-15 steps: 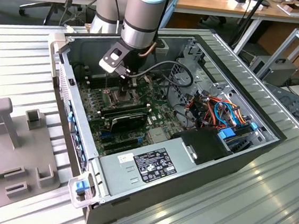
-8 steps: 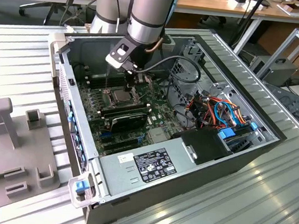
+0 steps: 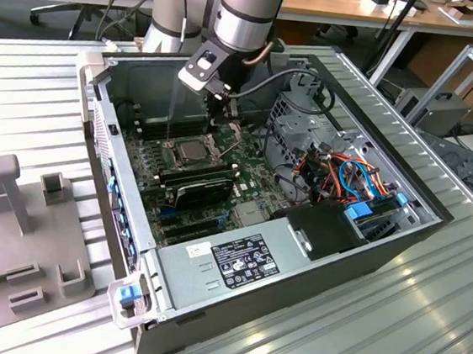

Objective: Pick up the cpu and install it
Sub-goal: 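Place the cpu into insertion slot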

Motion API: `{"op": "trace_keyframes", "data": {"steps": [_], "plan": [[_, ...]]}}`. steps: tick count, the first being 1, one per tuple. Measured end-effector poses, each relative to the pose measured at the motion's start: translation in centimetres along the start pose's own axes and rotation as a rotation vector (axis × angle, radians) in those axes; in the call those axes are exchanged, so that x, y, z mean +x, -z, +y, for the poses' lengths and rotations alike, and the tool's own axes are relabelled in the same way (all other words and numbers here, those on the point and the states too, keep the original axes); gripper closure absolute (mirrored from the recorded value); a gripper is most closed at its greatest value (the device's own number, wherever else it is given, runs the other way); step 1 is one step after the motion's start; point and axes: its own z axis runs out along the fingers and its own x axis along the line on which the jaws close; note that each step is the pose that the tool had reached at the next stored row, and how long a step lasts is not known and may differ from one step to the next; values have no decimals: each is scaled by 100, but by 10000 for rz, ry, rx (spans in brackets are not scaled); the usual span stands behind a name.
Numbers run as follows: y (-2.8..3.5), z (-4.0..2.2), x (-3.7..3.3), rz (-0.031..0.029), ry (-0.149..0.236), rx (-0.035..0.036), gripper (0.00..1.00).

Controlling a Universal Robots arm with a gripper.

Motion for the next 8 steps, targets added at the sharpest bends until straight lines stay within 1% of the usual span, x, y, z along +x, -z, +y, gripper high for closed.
{"op": "trace_keyframes", "data": {"steps": [8], "plan": [[1,3,0,0,0,1,89]]}}
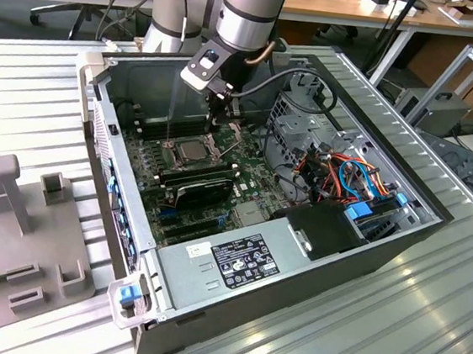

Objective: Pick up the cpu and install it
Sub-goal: 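Place the cpu into insertion slot, then close the cpu cover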

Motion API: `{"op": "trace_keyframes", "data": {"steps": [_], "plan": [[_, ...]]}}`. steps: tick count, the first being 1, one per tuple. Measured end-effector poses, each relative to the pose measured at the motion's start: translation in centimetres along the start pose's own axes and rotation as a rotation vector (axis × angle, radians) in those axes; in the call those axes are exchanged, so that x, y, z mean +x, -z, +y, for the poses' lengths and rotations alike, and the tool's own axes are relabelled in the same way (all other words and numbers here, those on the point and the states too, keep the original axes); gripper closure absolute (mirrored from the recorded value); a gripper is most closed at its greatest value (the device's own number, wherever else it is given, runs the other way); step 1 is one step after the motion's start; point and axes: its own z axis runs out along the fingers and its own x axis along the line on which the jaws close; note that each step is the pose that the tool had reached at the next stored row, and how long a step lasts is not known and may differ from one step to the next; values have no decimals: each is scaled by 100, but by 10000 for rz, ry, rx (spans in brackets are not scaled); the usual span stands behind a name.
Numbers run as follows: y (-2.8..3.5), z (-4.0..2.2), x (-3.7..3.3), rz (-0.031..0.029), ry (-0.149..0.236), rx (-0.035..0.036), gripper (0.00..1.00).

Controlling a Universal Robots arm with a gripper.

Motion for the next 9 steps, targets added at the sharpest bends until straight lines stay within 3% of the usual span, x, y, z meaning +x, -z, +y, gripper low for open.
{"op": "trace_keyframes", "data": {"steps": [5,7,9], "plan": [[0,2,0,0,0,0,89],[6,60,2,-2,1,1,89],[73,119,2,-1,0,1,89]]}}
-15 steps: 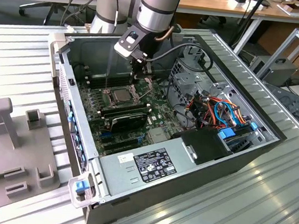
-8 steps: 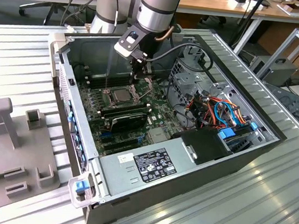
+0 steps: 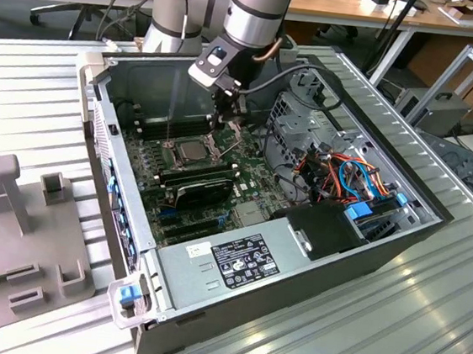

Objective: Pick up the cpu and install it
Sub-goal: 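Close the cpu cover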

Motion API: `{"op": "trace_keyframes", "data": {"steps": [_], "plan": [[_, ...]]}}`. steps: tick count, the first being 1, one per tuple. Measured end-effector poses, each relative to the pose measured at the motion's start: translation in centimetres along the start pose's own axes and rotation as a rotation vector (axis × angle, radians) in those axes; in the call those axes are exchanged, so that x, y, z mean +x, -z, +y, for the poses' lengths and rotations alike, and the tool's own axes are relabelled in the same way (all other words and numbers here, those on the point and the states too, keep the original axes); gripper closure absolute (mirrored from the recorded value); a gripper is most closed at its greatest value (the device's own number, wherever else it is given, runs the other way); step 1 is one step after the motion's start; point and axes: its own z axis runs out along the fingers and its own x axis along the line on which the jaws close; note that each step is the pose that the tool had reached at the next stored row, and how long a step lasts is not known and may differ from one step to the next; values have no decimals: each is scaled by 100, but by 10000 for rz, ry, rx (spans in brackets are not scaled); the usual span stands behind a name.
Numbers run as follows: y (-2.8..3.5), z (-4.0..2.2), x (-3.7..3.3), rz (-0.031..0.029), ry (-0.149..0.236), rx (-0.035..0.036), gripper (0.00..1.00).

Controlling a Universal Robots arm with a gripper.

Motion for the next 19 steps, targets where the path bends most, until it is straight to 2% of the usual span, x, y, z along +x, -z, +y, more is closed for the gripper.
{"op": "trace_keyframes", "data": {"steps": [3,4,5,6,8,10,11,13,17,19], "plan": [[69,82,1,0,-1,0,89],[76,156,4,3,0,-1,89],[91,259,7,0,0,0,89],[115,305,8,1,0,0,89],[124,360,10,2,0,0,89],[128,524,16,0,0,26,89],[129,574,18,-1,1,43,89],[103,618,20,-2,4,91,89],[20,631,23,-4,3,166,89],[-31,638,28,-7,5,224,89]]}}
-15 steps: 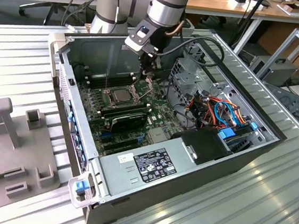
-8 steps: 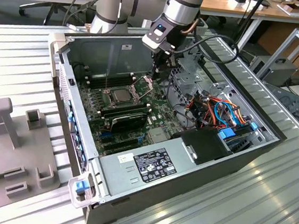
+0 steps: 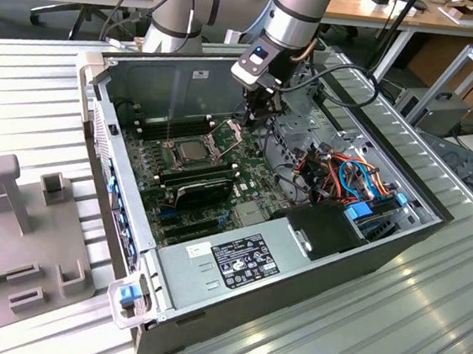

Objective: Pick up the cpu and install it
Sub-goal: 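Close the cpu cover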

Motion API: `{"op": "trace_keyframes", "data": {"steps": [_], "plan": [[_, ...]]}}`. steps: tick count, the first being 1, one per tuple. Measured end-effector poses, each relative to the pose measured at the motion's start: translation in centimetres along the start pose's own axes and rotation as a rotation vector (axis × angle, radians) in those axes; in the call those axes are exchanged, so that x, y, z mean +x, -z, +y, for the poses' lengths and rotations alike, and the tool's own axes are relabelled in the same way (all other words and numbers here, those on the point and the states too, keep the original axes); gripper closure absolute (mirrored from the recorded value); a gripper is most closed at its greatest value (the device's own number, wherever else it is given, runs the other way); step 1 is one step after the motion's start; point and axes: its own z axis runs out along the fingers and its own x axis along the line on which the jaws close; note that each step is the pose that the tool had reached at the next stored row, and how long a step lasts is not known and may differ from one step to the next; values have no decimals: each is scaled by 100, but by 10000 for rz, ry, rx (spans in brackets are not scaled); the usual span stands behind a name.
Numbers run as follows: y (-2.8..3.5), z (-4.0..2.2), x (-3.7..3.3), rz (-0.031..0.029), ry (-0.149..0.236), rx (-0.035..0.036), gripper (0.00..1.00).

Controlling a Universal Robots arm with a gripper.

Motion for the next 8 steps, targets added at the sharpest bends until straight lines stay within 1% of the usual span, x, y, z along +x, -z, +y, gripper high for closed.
{"op": "trace_keyframes", "data": {"steps": [2,5,8], "plan": [[-37,1,22,-3,-1,22,89],[-61,-4,56,0,0,23,89],[-73,-46,61,-1,1,23,89]]}}
